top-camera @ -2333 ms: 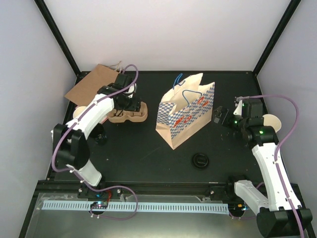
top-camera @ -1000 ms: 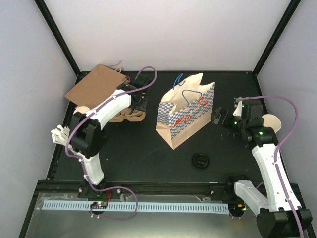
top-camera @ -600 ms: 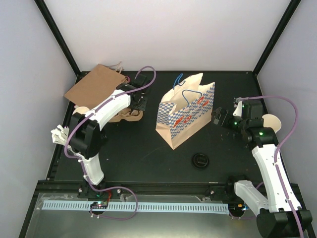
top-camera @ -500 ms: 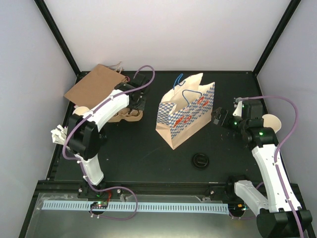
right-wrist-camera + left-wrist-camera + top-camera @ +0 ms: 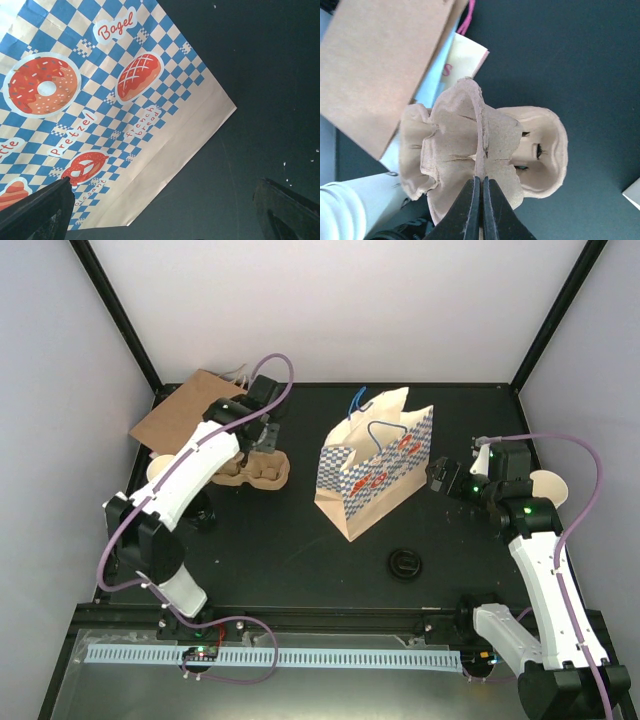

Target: Pack the takeout coffee

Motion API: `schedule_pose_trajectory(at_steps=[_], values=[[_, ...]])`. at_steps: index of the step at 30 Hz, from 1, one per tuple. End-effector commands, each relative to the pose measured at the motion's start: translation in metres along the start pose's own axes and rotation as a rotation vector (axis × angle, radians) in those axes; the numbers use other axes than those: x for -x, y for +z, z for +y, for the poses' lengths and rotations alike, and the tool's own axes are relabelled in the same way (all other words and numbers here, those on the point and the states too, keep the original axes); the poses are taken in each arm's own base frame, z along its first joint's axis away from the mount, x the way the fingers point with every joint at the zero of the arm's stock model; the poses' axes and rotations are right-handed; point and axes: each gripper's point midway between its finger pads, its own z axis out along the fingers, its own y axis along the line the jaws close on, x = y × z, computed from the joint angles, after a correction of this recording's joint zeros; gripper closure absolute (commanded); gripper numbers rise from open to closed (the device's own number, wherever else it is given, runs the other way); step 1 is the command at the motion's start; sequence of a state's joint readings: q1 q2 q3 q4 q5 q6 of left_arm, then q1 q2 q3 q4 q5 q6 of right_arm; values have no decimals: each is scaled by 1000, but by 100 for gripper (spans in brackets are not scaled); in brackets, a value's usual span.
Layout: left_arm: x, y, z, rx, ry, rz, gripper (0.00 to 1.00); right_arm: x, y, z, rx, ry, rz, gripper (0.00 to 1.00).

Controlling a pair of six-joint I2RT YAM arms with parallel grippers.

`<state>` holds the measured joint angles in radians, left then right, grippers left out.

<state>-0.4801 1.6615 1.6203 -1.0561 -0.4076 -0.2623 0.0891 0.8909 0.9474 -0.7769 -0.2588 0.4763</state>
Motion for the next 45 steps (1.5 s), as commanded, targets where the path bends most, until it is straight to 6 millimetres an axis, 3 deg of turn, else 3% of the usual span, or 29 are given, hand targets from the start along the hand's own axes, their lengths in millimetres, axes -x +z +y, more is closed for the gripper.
schedule_pose_trajectory(at_steps=[1, 10, 14, 19, 26, 30, 34, 38, 41, 43, 45], values=[[14, -39, 33, 96, -1, -75, 98, 5, -4, 6, 28, -8, -24, 0], [12, -93, 41, 75, 50, -134, 99, 5, -5, 2, 5, -14, -26, 0], [-13, -115, 38, 49, 100, -113, 99, 4, -6, 0, -4, -15, -24, 0], [-53, -126, 25, 11, 136, -70, 98, -3, -2, -2, 1, -10, -11, 0], [-110, -111, -27, -126, 138, -40, 98, -16, 6, -7, 2, 6, 32, 0], [-129, -86, -62, -181, 97, -46, 98, -26, 11, -14, -4, 17, 33, 0], [-141, -73, -92, -169, 78, -60, 98, -37, 13, -21, -14, 31, 48, 0], [-156, -79, -130, -242, 105, -51, 76, -52, 17, -22, 8, 42, 82, 0], [-167, -91, -157, -364, 119, -26, 45, -55, 17, -20, 21, 40, 93, 0], [-169, -98, -161, -414, 116, -20, 33, -57, 16, -19, 32, 37, 106, 0], [-168, -106, -152, -425, 99, -38, 25, -60, 16, -16, 47, 35, 123, 0]])
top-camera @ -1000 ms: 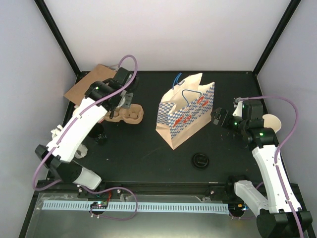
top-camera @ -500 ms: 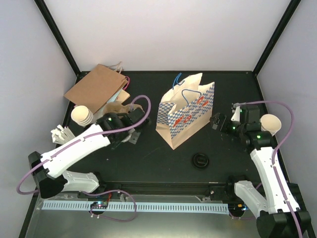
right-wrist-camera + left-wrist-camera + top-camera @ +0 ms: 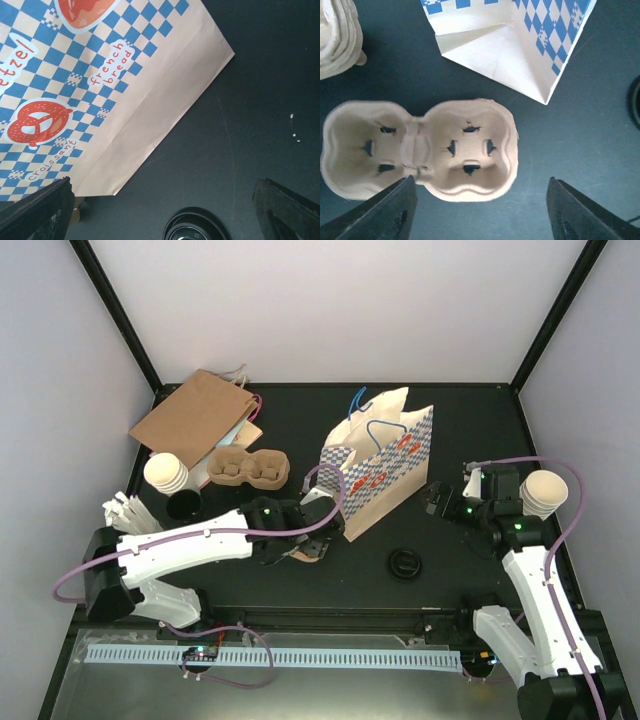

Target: Pack the takeout coffee

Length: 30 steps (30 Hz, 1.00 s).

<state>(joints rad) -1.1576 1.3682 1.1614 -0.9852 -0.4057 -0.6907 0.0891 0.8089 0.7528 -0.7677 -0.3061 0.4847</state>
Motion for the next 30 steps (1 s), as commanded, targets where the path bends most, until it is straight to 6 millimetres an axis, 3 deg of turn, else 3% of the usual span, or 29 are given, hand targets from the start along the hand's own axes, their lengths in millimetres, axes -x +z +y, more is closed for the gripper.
schedule_pose_trajectory(at_steps=[1, 5, 9, 14, 19, 25, 30], values=[[6, -21, -2, -90, -78, -59, 22, -5, -1, 9, 57, -6, 20, 0], [-1, -25, 29, -49, -102, -113, 13, -9, 3, 15, 96, 0, 49, 0], [-7, -18, 41, -124, -174, -126, 11, -12, 6, 18, 120, -13, 76, 0], [-9, -2, 45, -185, -209, -128, 11, -26, 11, 19, 125, -34, 114, 0], [-13, 27, 47, -255, -259, -75, 11, -47, 18, 25, 126, -76, 145, 0], [-16, 47, 64, -201, -260, -56, 10, -52, 23, 28, 145, -96, 113, 0], [-19, 60, 57, -217, -240, -14, 11, -62, 35, 29, 194, -94, 137, 0]])
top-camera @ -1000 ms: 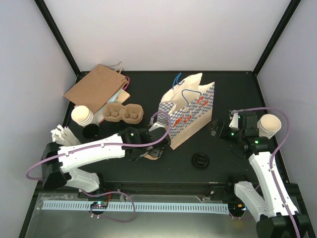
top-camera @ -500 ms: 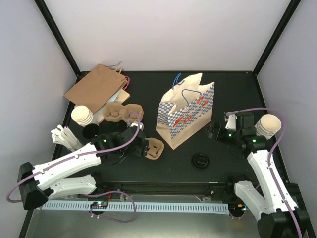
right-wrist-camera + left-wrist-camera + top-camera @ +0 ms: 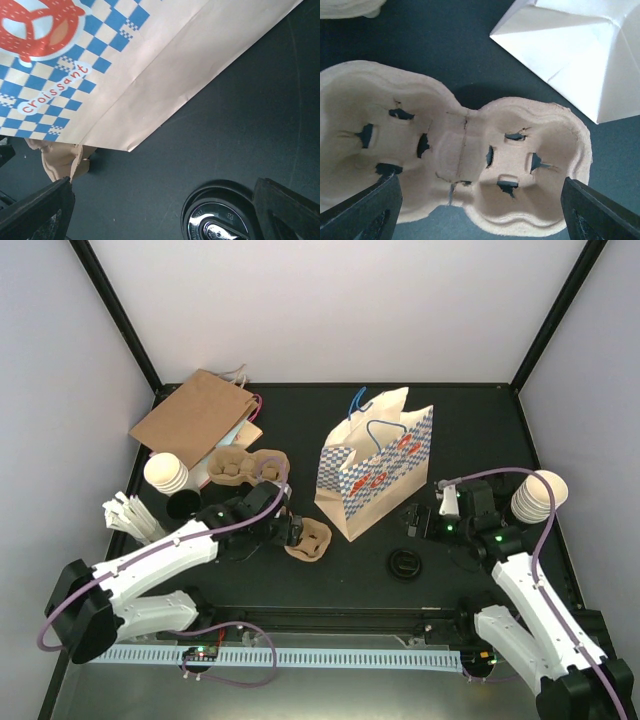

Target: Pack the takeout coffee

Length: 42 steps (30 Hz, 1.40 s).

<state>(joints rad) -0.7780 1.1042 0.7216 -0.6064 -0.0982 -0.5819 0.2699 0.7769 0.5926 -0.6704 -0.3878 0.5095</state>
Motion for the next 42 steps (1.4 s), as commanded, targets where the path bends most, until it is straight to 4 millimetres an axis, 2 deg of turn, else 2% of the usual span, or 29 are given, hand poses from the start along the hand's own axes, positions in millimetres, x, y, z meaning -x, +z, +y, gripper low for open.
schedule_pose_trajectory(at_steps=[1, 5, 9, 10, 12, 15, 16, 17, 18, 25, 31, 42], values=[[3, 11, -10, -41, 29, 17, 11, 2, 12, 3, 49, -11, -22, 0], [-4, 20, -6, -14, 50, 53, 14, 9, 17, -9, -17, 5, -41, 0], [-5, 19, -8, -29, 64, 50, 14, 20, 23, -24, -98, 53, -89, 1], [-4, 17, -9, -38, 64, 44, 14, 23, 24, -28, -116, 68, -97, 5], [-3, 13, -10, -49, 64, 33, 14, 28, 27, -35, -152, 93, -115, 23], [-2, 9, -11, -55, 66, 27, 14, 36, 32, -36, -167, 103, -121, 71], [-3, 8, -10, -55, 66, 27, 14, 38, 33, -37, -178, 108, -121, 84], [-3, 7, -11, -57, 66, 26, 14, 41, 35, -39, -192, 113, -121, 94], [-2, 5, -11, -64, 65, 22, 14, 42, 37, -42, -208, 117, -118, 98], [-1, -6, -14, -105, 38, -10, 12, 50, 58, -49, -237, 134, -90, 99], [-4, -7, -10, -92, 46, -9, 11, 51, 80, -51, -216, 163, -52, 99], [-3, -7, -10, -100, 46, -25, 11, 61, 107, -57, -244, 162, 4, 99]])
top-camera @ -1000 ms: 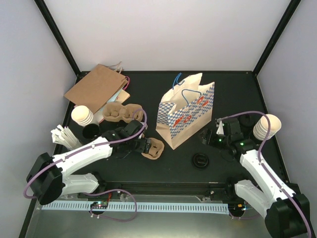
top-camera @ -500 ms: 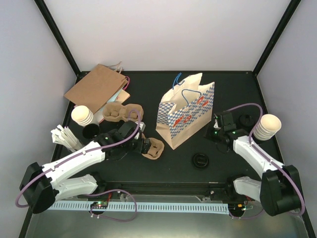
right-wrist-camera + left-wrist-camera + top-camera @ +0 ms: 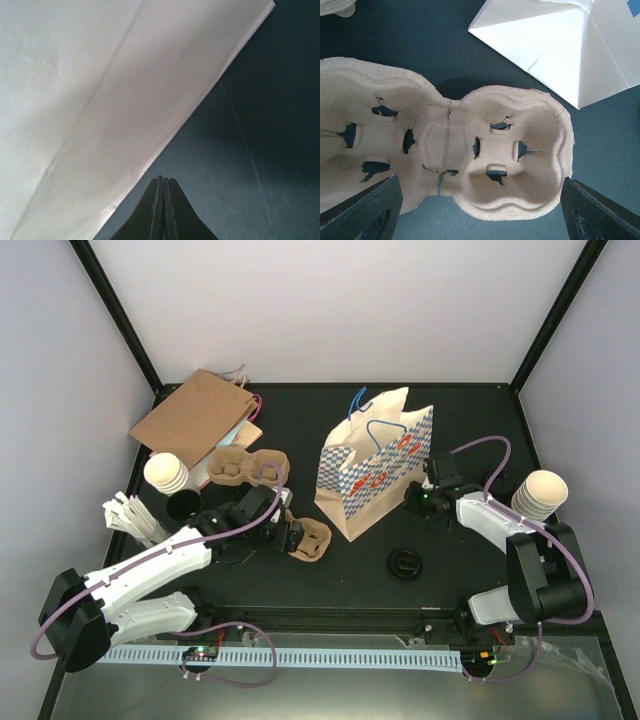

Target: Pack the takeout coffee

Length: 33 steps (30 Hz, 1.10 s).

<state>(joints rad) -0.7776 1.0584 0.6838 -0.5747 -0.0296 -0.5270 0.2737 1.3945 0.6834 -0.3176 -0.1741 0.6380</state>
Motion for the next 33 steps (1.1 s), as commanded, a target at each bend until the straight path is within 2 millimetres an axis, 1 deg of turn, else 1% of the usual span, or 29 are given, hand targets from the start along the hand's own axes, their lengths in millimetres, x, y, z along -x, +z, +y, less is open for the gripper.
schedule_pose_trajectory(at_steps=[1, 5, 9, 13, 16, 19, 22, 27, 30, 33], values=[[3, -3, -1, -19, -3, -26, 11, 15, 6, 12, 25, -9, -21, 99], [0, -3, 3, -5, 5, -21, 11, 15, 18, 9, 7, 7, 12, 99], [-2, -5, 5, -4, 3, -30, 11, 16, 23, -1, -43, 42, 1, 99], [-2, -6, 2, -28, -16, -40, 11, 14, 31, -13, -89, 100, 6, 99], [-3, -6, 1, -45, -31, -47, 11, 13, 40, -16, -75, 141, 14, 99], [-5, -6, 1, -49, -43, -49, 10, 11, 53, -10, -27, 154, 47, 99], [-4, -7, 1, -57, -46, -60, 11, 14, 67, 5, 50, 152, 74, 99], [1, -11, -3, -76, -53, -86, 11, 31, 87, 20, 83, 134, 99, 99], [3, -12, -5, -86, -49, -88, 10, 42, 91, 29, 90, 110, 118, 99], [2, -10, -5, -79, -44, -78, 10, 50, 83, 34, 87, 78, 100, 98]])
